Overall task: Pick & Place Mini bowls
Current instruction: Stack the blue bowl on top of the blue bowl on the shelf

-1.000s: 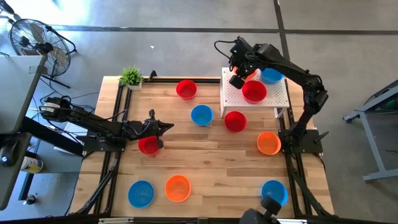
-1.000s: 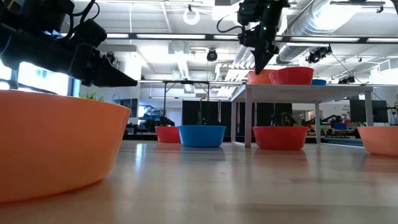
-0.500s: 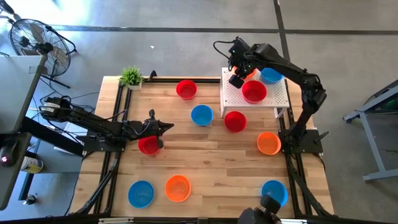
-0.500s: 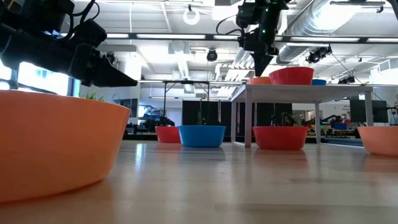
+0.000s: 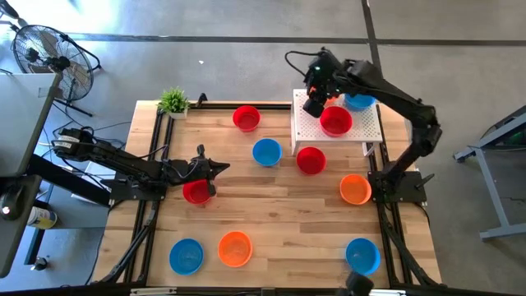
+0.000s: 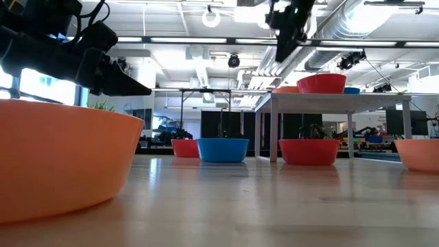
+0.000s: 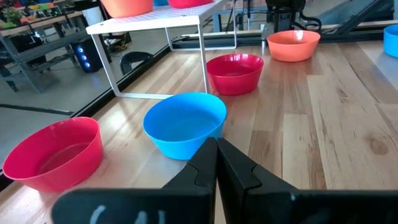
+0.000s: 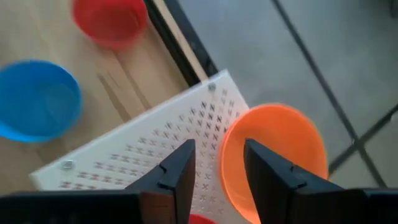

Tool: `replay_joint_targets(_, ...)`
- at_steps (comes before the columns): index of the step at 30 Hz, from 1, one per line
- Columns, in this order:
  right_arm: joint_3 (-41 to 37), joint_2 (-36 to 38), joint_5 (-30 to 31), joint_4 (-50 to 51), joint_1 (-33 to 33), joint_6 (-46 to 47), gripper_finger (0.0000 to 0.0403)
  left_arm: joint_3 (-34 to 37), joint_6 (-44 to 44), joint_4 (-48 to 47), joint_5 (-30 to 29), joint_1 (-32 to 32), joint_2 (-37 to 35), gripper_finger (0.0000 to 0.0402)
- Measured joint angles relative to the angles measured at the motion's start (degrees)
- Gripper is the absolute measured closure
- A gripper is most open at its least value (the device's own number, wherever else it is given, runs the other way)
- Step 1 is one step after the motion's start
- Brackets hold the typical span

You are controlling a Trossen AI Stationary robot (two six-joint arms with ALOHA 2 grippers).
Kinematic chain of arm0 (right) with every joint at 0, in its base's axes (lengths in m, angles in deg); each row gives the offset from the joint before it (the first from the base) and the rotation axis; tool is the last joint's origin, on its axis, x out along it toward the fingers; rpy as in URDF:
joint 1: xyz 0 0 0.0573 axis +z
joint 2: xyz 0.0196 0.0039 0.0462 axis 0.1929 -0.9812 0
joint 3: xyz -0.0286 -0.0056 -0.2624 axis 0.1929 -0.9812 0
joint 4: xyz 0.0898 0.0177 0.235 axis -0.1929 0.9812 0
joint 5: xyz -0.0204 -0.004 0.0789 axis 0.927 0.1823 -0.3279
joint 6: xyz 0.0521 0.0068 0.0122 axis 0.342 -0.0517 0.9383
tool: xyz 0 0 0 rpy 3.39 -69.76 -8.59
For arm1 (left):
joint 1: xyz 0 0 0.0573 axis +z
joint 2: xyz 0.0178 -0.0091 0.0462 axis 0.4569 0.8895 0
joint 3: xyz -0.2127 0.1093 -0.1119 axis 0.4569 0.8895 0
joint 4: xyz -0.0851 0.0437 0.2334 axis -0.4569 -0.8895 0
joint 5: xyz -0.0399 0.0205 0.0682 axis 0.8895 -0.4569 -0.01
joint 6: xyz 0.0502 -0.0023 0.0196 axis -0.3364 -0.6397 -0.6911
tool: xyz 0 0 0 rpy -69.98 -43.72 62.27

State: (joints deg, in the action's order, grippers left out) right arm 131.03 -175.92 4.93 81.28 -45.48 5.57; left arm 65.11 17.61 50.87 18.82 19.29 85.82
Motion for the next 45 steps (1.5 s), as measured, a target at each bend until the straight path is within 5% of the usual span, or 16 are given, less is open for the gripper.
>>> replay_joint_targets(9,-1.1,10.3,-7.5,-4.5,6.4,0.8,0.035,0.0,0.0,0.0,0.0,0.0,0.0,0.0401)
replay_joint_targets(15,-14.0,18.3,-11.7,-18.3,10.4,-1.3,0.0399,0.0,0.0,-0.1,0.0,0.0,0.0,0.0401)
replay_joint_targets(26,-50.2,34.7,-13.5,-58.3,17.2,-2.7,0.0393,0.0,0.0,-0.3,0.0,0.0,0.0,0.0401)
replay_joint_targets(35,-73.3,40.2,-13.4,-87.1,25.5,-0.3,0.0383,0.0,0.0,-0.3,0.0,0.0,0.0,0.0401)
replay_joint_targets(40,-80.9,40.3,-10.3,-98.8,30.8,0.5,0.0375,0.0,0.0,-0.4,0.0,0.0,0.0,0.0401)
replay_joint_targets(45,-80.9,39.9,-2.6,-96.3,36.1,0.2,0.0379,0.0,0.0,-0.5,0.0,0.0,0.0,0.0401)
